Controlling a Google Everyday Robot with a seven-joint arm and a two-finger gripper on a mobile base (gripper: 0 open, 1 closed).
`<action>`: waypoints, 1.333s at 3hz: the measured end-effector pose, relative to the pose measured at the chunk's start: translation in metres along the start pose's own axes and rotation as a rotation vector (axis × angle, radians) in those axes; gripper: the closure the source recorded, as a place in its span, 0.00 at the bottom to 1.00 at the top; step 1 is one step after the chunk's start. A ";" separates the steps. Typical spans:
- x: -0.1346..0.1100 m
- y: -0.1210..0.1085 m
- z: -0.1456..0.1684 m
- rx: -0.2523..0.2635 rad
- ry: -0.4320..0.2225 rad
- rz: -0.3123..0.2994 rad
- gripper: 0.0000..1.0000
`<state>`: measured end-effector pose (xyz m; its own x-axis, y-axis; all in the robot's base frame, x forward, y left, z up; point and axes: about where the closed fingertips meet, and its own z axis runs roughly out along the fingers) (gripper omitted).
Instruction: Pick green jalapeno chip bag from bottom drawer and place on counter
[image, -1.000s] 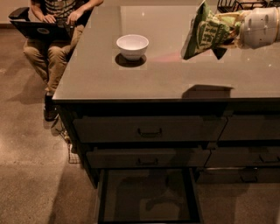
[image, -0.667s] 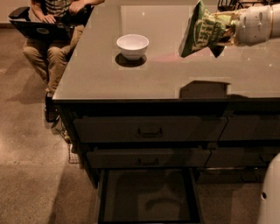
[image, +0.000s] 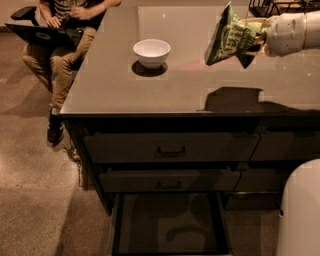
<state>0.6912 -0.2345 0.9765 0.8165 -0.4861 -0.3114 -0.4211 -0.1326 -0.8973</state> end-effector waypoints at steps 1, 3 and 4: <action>0.004 0.000 0.001 0.002 0.002 0.011 0.53; 0.009 0.002 0.010 -0.005 -0.004 0.026 0.06; 0.011 0.002 0.014 -0.003 -0.013 0.031 0.00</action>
Offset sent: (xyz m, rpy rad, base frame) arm 0.0129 -0.0173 -0.0005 -0.0185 0.0434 0.0109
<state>0.7049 -0.2278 0.9666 0.8080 -0.4791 -0.3430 -0.4475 -0.1202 -0.8862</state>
